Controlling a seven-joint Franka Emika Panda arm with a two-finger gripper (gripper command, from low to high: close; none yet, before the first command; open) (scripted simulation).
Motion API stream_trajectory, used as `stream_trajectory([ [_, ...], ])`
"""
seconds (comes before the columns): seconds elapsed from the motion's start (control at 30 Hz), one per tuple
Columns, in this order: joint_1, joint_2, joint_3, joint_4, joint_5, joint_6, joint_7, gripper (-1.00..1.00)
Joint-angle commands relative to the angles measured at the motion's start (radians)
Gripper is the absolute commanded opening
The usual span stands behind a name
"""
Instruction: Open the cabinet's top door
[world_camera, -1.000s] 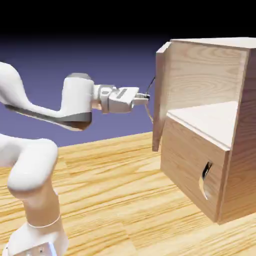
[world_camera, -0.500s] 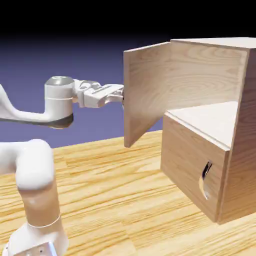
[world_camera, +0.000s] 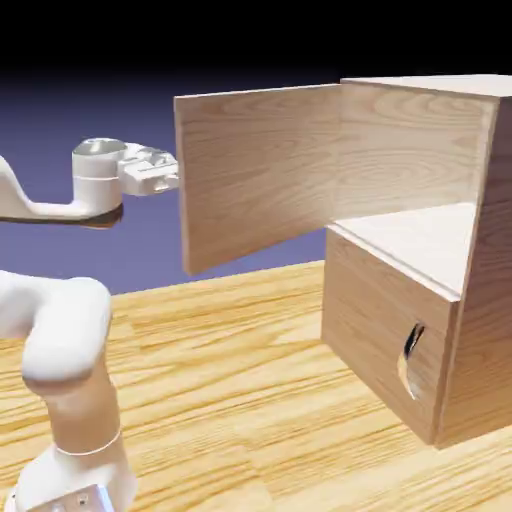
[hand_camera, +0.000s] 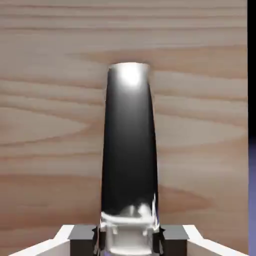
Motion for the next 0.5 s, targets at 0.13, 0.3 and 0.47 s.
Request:
stream_trajectory([
  [0.13,-0.149,-0.002,0.106,0.181,0.062,-0.155,-0.023,-1.0],
  [0.3,-0.298,-0.023,0.189,0.362,0.107,-0.296,-0.056,-1.0],
  [0.47,-0.439,-0.054,0.25,0.538,0.139,-0.423,-0.093,-1.0],
])
